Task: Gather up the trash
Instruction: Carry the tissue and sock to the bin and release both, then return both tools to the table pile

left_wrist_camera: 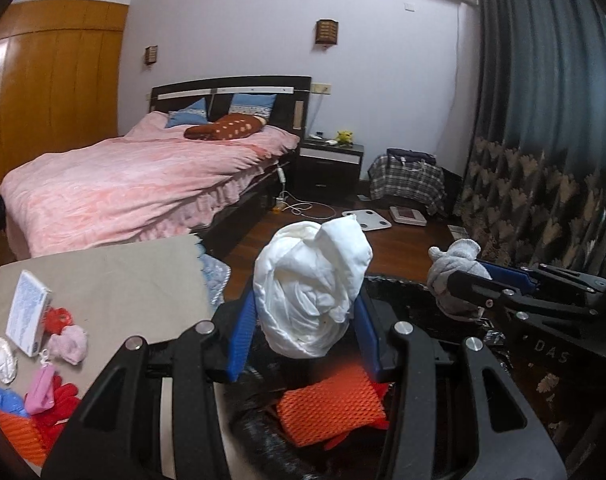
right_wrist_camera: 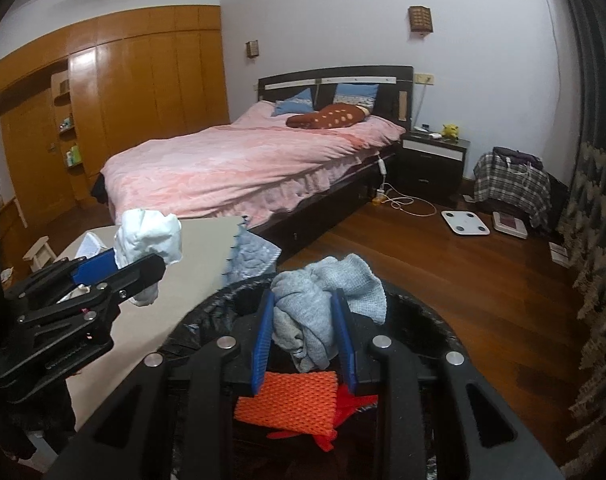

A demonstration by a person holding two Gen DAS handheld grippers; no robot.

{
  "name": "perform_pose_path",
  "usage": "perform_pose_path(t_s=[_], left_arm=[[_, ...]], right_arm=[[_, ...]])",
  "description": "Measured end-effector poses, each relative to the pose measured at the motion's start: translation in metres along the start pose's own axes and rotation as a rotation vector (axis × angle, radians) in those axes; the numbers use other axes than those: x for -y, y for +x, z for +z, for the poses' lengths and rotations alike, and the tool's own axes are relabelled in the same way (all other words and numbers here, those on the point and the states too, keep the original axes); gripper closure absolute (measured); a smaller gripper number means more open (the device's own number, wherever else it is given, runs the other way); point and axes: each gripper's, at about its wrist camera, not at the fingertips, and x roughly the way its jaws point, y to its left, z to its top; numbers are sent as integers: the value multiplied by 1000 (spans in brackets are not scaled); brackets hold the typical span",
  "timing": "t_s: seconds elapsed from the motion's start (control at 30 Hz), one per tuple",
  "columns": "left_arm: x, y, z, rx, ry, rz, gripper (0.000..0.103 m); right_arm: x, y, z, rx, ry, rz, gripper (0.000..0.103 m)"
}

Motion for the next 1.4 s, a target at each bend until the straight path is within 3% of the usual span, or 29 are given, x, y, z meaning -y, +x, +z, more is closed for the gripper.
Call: perform_pose_path(t_s=[0.1, 0.2, 0.33, 0.47, 0.5, 0.57, 0.67, 0.83, 1.4], left_arm=[[7, 7, -1, -12, 10, -18, 58], [12, 13, -1, -23, 10, -39, 48], [13, 18, -4, -34, 14, -49, 42], [7, 18, -4, -35, 8, -34, 37], [5, 16, -4, -33, 6, -25, 33], [0, 13, -3, -26, 2, -7, 27], [-13, 4, -2, -13, -12, 29, 17], [-41, -11, 2, -6, -34, 99, 11], [-138, -72, 12, 29, -94, 308, 10]], right_arm=[[7, 2, -4, -12, 11, -9, 73], [12, 5, -8, -23, 15, -27, 70], [22, 5, -12, -30, 25, -51, 59], [26, 4, -12, -23, 36, -75, 40], [26, 3, -12, -19, 36, -82, 37], [24, 2, -11, -11, 34, -91, 19], [17, 0, -8, 0, 31, -81, 7], [-5, 5, 0, 4, 11, -48, 6], [-116, 35, 21, 41, -82, 107, 6]])
